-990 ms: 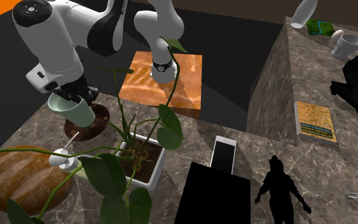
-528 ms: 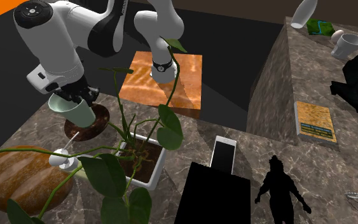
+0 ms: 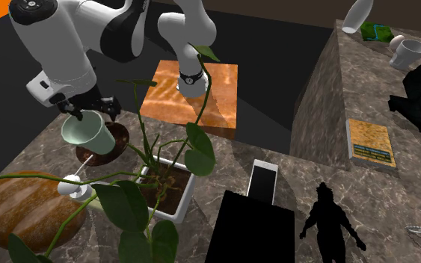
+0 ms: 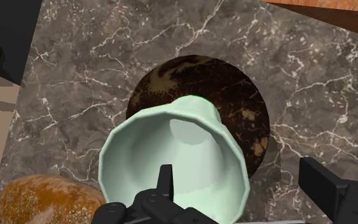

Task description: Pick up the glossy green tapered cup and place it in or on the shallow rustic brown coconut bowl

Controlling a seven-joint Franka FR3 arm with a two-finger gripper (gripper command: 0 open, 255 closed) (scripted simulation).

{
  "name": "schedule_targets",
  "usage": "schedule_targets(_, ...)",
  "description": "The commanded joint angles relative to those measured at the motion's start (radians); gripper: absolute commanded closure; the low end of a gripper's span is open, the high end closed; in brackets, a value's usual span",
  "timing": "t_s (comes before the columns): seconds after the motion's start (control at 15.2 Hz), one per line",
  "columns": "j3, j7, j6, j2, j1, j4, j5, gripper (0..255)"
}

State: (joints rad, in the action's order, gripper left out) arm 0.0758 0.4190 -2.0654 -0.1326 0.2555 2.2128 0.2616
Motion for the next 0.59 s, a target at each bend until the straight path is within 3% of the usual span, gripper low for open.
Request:
schedule_targets(0.0,-0.007,0.004,0.063,-0.025,-0.006,-0.036,-0.008,0)
schedule_targets(0.53,-0.011,0.005,0.089,-0.032,-0.009,-0.055,-0.011,0)
